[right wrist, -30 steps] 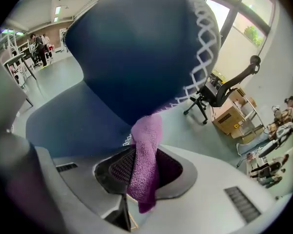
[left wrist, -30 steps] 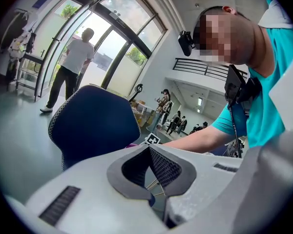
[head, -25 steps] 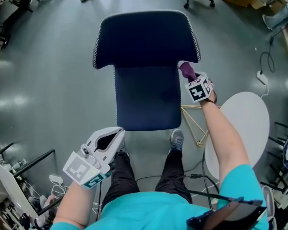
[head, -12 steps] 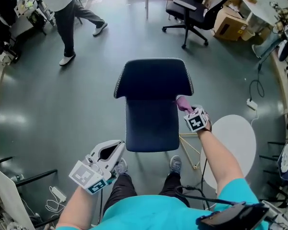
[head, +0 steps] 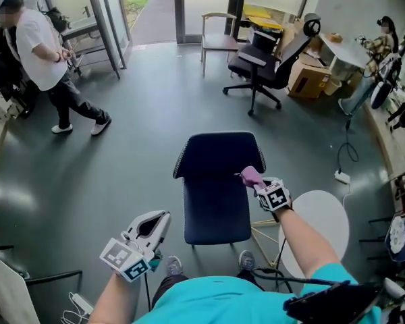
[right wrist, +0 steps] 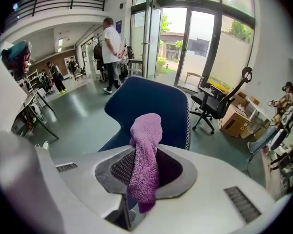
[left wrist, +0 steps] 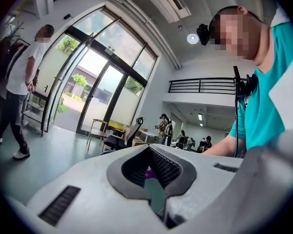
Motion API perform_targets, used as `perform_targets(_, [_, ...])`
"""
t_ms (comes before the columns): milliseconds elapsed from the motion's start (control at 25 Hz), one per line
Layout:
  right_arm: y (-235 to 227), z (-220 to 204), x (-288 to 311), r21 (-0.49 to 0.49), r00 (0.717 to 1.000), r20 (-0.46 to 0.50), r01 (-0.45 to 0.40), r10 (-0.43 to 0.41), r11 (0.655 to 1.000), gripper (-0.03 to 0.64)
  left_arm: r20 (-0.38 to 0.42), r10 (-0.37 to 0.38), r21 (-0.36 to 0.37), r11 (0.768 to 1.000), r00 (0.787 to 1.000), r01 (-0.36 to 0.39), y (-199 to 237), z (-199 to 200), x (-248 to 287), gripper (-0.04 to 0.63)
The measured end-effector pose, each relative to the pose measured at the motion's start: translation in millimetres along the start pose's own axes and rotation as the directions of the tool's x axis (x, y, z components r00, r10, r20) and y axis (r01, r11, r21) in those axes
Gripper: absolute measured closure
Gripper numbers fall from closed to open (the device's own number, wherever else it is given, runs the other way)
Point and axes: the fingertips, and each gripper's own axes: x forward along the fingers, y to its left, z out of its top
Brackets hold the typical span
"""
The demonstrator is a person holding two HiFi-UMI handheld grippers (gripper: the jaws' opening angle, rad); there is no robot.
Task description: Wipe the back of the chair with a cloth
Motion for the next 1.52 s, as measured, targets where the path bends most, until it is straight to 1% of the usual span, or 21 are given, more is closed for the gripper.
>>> perform_targets(200, [32, 52, -37, 0.005, 0.999, 0.042, -0.002, 0.002, 1.000, 0.531, 0.047, -0.008, 0.010, 1.000, 0.999, 0.007, 18, 47, -35, 0.592])
perform_targets(400, [72, 104, -88, 0.026, 0.992, 0.127, -0.027, 0.023, 0.999, 0.532, 0.082, -0.034, 0.031, 0.999, 0.996, 0.031, 21, 92, -76, 0.592])
perform_targets(520, [95, 137, -120, 0.033, 0.977, 0.211, -0.045, 0.037, 0.998, 0.532, 0.077, -0.056, 0.061, 0.997, 0.995, 0.051, 22, 114, -97, 0.592])
perform_targets(600, [107, 154, -145, 0.033, 0.963, 0.265, -0.052, 0.042, 0.998, 0.532, 0.070, -0.058, 0.068, 0.996, 0.996, 0.054, 20, 124, -106, 0.592])
perform_targets(760, [106, 172, -202, 0.019, 0.930, 0.361, -0.076, 0.064, 0.997, 0.531, 0.071, -0.054, 0.097, 0.994, 0.996, 0.047, -7, 148, -99, 0.592])
perform_targets(840, [97, 173, -232, 0.011, 0.912, 0.403, -0.093, 0.080, 0.996, 0.532, 0.089, -0.052, 0.121, 0.992, 0.995, 0.041, -30, 162, -88, 0.592])
perform_targets(1000, [53, 162, -288, -0.004, 0.871, 0.480, -0.118, 0.105, 0.993, 0.531, 0.156, -0.038, 0.164, 0.986, 0.987, 0.012, -85, 180, -55, 0.592])
perform_targets(1200, [-4, 124, -334, -0.044, 0.847, 0.513, -0.139, 0.142, 0.989, 0.532, 0.198, -0.011, 0.157, 0.987, 0.980, -0.021, -147, 176, -8, 0.592])
perform_targets(1360, [-39, 100, -362, -0.057, 0.821, 0.544, -0.168, 0.171, 0.984, 0.531, 0.201, -0.007, 0.149, 0.989, 0.980, -0.023, -189, 170, 32, 0.592])
perform_targets(1440, [-48, 91, -374, -0.056, 0.804, 0.563, -0.191, 0.189, 0.980, 0.532, 0.177, -0.009, 0.150, 0.989, 0.984, -0.018, -208, 164, 48, 0.592])
perform_targets(1520, [-55, 84, -387, -0.055, 0.784, 0.585, -0.218, 0.208, 0.974, 0.532, 0.157, -0.004, 0.166, 0.986, 0.988, -0.022, -226, 161, 63, 0.592])
